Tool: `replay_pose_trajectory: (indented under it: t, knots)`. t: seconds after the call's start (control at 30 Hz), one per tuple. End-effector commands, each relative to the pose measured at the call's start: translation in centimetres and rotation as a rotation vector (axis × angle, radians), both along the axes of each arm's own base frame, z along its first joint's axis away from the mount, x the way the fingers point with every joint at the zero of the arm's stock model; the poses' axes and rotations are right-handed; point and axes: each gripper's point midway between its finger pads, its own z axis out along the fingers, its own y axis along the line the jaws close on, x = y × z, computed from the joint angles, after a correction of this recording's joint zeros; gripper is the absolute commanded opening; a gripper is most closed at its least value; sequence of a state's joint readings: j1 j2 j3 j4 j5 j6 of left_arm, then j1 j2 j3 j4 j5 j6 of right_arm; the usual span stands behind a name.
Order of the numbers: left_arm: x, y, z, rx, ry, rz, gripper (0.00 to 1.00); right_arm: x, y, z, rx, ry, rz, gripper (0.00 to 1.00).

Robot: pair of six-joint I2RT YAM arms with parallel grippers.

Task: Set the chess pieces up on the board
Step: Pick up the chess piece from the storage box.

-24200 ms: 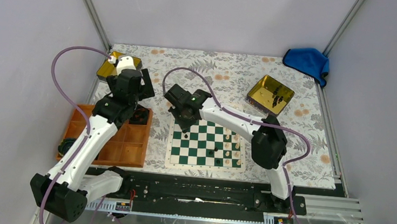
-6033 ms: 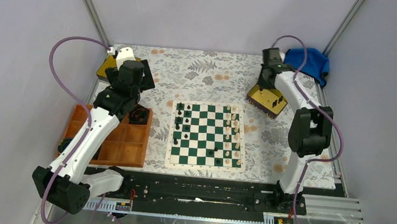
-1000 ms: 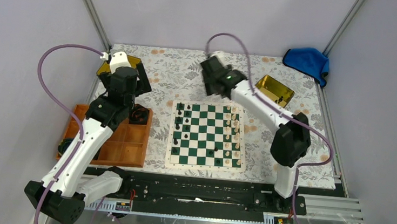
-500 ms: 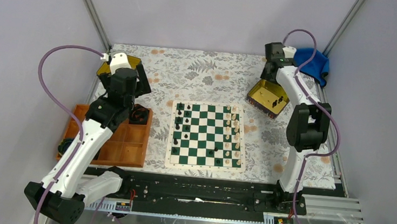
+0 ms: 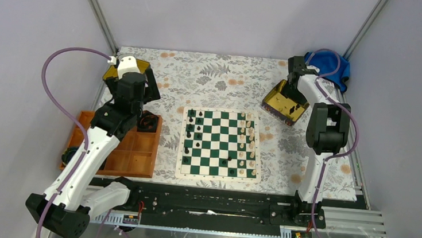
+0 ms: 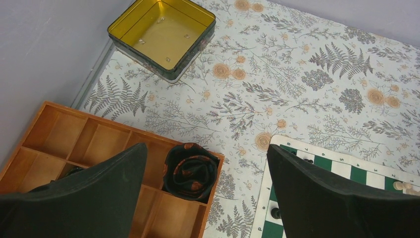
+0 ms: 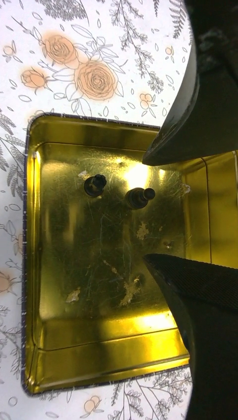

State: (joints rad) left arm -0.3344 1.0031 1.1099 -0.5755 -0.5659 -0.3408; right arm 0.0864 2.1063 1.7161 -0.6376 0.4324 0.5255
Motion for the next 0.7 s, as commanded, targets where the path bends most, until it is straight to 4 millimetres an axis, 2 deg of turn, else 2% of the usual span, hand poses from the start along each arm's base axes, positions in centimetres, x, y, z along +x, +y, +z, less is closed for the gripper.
replay_pose_trajectory:
  t: [0.0,0.67]
  knots:
    - [0.6,0.0,0.9,0.008,-0.048,0.004,0.99,0.3,0.3,-0.8,0.045,-0.011,-0.024,0.71]
    - [0.6,-0.2,0.5,0.002,-0.038,-0.006,0.99,-1.1,-0.8,-3.1,0.056,0.035,-0.042,0.50]
